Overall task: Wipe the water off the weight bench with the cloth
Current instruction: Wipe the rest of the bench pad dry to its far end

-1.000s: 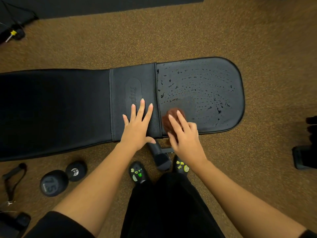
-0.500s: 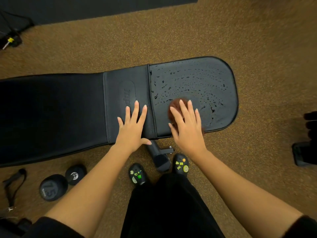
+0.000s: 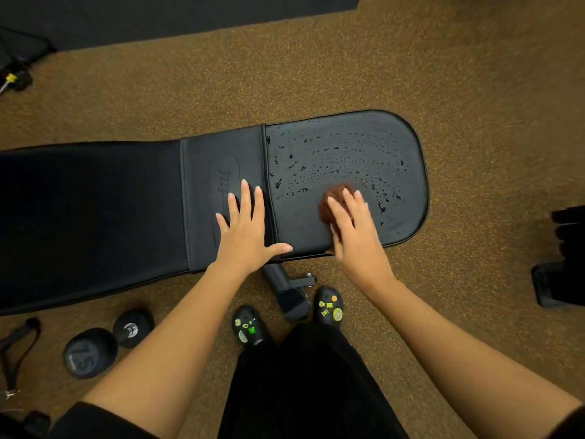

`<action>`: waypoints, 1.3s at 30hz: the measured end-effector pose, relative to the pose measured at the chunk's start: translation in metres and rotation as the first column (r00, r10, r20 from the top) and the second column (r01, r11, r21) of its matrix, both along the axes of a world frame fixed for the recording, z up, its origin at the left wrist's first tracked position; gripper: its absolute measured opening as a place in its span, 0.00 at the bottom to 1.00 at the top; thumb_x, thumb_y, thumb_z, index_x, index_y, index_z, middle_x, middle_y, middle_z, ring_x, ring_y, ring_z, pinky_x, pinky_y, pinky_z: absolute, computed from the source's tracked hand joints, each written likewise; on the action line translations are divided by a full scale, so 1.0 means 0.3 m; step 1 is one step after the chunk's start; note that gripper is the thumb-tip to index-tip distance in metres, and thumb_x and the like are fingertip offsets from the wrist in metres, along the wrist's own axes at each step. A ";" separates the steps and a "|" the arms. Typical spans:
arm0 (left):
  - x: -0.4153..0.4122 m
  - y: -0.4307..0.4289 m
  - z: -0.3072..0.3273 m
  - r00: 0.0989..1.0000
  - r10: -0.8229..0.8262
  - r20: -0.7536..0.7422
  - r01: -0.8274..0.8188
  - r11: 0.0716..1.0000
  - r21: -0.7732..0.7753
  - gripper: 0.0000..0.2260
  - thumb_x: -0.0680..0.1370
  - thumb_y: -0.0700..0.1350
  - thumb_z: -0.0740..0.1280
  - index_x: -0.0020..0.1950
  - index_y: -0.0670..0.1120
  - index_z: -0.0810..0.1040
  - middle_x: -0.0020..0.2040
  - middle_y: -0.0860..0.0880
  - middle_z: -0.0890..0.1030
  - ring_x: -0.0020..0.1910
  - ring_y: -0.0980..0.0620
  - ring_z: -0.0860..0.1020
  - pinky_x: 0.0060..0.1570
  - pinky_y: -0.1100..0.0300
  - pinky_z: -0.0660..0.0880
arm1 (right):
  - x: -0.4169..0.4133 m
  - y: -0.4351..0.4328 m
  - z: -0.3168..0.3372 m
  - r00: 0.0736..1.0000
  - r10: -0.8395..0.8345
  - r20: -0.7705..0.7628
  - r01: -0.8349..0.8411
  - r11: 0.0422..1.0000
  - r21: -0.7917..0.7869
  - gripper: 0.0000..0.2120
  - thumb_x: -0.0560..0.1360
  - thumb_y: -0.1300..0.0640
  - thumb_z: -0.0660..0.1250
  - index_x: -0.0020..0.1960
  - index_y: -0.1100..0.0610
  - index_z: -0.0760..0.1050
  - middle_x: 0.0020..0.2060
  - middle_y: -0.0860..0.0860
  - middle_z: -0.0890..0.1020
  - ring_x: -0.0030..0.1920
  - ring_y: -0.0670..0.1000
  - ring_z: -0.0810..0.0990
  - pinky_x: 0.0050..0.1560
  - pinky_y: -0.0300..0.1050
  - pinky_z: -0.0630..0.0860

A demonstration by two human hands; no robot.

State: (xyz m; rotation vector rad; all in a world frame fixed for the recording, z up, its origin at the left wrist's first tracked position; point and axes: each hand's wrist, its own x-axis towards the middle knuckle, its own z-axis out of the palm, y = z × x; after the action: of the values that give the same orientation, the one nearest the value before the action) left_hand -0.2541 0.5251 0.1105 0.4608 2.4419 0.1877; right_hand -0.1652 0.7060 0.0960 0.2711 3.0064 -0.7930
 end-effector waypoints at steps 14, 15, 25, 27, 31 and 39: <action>-0.006 0.002 -0.001 0.999 0.003 0.036 -0.001 0.998 -0.062 0.53 0.68 0.68 0.64 0.75 0.44 0.33 0.74 0.40 0.31 0.73 0.36 0.36 0.69 0.36 0.48 | -0.020 0.055 0.004 0.997 -0.079 -0.016 0.078 0.997 -0.027 0.24 0.75 0.67 0.63 0.71 0.61 0.65 0.72 0.60 0.63 0.74 0.61 0.56 0.72 0.57 0.56; -0.006 0.001 -0.001 0.999 0.002 0.037 0.000 0.998 -0.061 0.53 0.68 0.69 0.64 0.75 0.44 0.33 0.74 0.40 0.31 0.73 0.36 0.36 0.69 0.36 0.48 | -0.007 0.043 0.004 0.999 -0.043 -0.012 0.043 0.999 -0.033 0.25 0.75 0.67 0.64 0.71 0.61 0.65 0.72 0.60 0.64 0.74 0.61 0.56 0.72 0.57 0.56; -0.006 0.004 -0.005 0.999 -0.001 0.033 0.003 0.998 -0.065 0.53 0.68 0.69 0.63 0.74 0.44 0.32 0.74 0.40 0.31 0.73 0.36 0.36 0.69 0.36 0.48 | 0.042 0.164 0.009 0.977 -0.206 -0.062 0.204 0.978 -0.040 0.23 0.75 0.65 0.62 0.69 0.60 0.68 0.71 0.60 0.65 0.73 0.61 0.57 0.72 0.58 0.57; -0.005 0.003 -0.007 1.000 0.003 0.031 -0.001 0.998 -0.063 0.53 0.67 0.69 0.63 0.74 0.44 0.33 0.74 0.40 0.31 0.73 0.36 0.36 0.69 0.36 0.47 | 0.003 0.164 0.008 0.971 -0.231 -0.068 0.228 0.973 -0.044 0.23 0.76 0.66 0.62 0.70 0.60 0.66 0.72 0.60 0.63 0.74 0.60 0.55 0.73 0.53 0.54; -0.002 0.002 -0.008 1.000 0.007 0.030 -0.005 0.998 -0.062 0.53 0.67 0.69 0.63 0.75 0.44 0.33 0.74 0.41 0.31 0.73 0.36 0.37 0.69 0.36 0.48 | 0.010 0.141 0.001 0.989 -0.130 -0.067 0.127 0.991 -0.050 0.24 0.75 0.66 0.63 0.70 0.60 0.66 0.72 0.59 0.64 0.74 0.59 0.55 0.73 0.50 0.53; -0.002 0.004 -0.005 0.999 0.012 0.032 -0.010 0.998 -0.060 0.53 0.67 0.69 0.63 0.75 0.44 0.33 0.74 0.41 0.31 0.73 0.36 0.36 0.69 0.36 0.48 | 0.049 0.260 0.024 0.970 -0.230 -0.077 0.228 0.973 -0.039 0.24 0.75 0.67 0.63 0.70 0.61 0.66 0.72 0.61 0.63 0.74 0.61 0.56 0.73 0.54 0.55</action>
State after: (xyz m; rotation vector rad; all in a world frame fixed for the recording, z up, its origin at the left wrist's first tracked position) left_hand -0.2547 0.5264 0.1091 0.4151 2.4116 0.1256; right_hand -0.1505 0.7841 0.1033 0.6095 3.0731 -0.8848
